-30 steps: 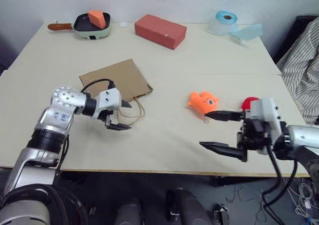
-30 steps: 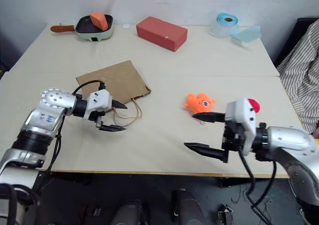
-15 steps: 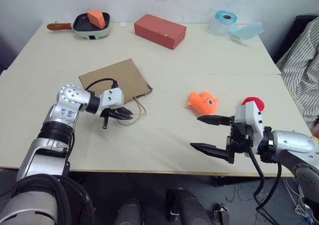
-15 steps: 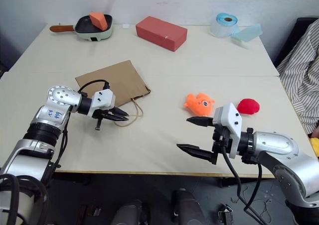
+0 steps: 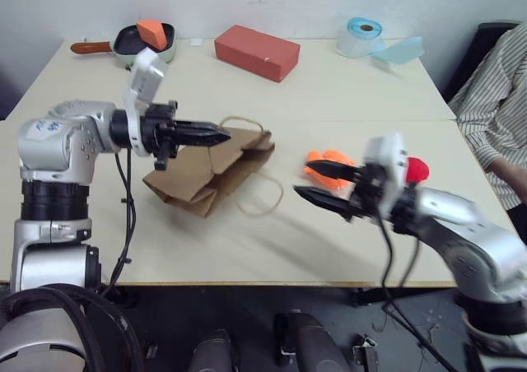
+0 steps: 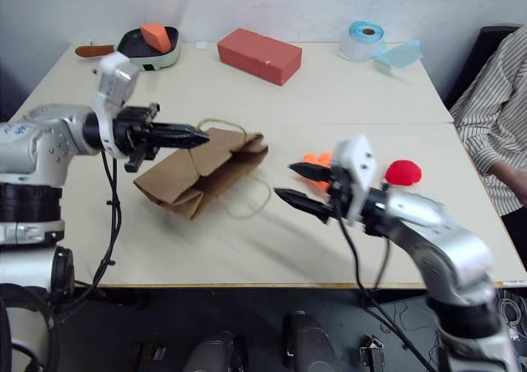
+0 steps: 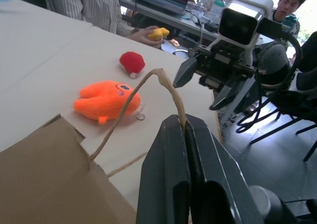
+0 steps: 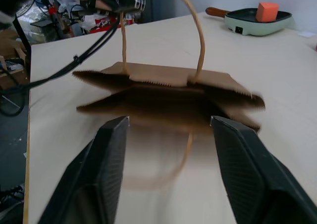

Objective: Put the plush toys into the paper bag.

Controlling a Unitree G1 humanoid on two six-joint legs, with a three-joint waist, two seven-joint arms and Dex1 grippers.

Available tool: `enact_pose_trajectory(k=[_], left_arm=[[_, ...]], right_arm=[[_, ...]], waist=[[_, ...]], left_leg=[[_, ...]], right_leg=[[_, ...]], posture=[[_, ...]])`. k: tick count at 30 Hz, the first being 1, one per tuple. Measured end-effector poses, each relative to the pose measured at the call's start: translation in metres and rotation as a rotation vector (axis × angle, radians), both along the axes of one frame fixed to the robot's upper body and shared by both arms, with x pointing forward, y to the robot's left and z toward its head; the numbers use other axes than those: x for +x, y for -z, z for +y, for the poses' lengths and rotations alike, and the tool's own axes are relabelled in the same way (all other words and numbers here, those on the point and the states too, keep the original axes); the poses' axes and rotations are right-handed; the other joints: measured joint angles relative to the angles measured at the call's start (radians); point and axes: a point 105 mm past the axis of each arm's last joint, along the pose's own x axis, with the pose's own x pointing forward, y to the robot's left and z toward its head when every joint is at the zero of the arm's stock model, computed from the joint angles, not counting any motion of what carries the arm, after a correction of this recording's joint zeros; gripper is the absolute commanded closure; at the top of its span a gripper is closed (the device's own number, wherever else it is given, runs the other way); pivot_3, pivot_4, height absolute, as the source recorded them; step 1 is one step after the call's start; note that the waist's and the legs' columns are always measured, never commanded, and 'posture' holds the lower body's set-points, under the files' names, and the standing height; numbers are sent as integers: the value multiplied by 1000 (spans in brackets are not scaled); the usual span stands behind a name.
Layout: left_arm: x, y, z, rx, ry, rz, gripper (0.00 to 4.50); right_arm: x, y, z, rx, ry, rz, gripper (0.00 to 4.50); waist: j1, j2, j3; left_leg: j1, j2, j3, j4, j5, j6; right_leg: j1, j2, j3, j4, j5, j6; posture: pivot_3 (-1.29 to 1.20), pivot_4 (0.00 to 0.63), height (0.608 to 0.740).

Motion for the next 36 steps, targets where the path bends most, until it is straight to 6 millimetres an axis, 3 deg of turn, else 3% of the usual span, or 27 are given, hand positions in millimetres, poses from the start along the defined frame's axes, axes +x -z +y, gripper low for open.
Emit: enact_pose_trajectory(k=[4, 5, 8, 13, 22, 29, 36], left_arm=[[-1, -3, -10, -10, -15, -20, 4500], [-1, -4, -13, -19, -12, -23, 4500], [2, -6, -13, -44, -44, -15, 4500], [0, -11, -13, -83, -44, 9, 4500], [-9, -19, -28, -154, 32, 11, 4500], [-4, -37, -33, -234, 30, -20, 4500], [-11, -41, -39, -248, 69, -33, 4500]], right_arm=[[24, 13, 31, -25, -1, 24, 4401], [26, 21, 36, -46, -2, 38, 4458], [28, 39, 46, -92, -13, 70, 4458], [34, 49, 49, -117, -7, 72, 4458], [51, 68, 79, -231, -88, 99, 4458], [45, 103, 84, -417, -213, 140, 4458], [44, 98, 86, -559, -334, 30, 4458]], waist=[[0, 0, 0], [0, 0, 0], [1, 0, 0], [-4, 0, 0], [-6, 0, 0], [-7, 0, 0], [-8, 0, 0]], left_leg=[[-1, 0, 0, 0, 0, 0], [-1, 0, 0, 0, 0, 0], [-2, 0, -1, 0, 0, 1], [-2, 0, -1, 0, 0, 1], [-2, 0, 0, 0, 0, 1], [-2, 0, -1, 0, 0, 1], [-1, 0, -1, 0, 0, 1]], right_leg=[[0, 0, 0, 0, 0, 0], [0, 0, 0, 0, 0, 0], [-1, 0, 0, 0, 0, 0], [-1, 0, -1, 0, 0, 0], [-1, 0, 0, 0, 0, 0], [-1, 0, -1, 1, 0, 0], [0, 0, -1, 1, 0, 0]], posture=[[0, 150, 740], [0, 150, 740], [0, 150, 740], [0, 150, 740], [0, 150, 740], [0, 150, 740], [0, 150, 740]])
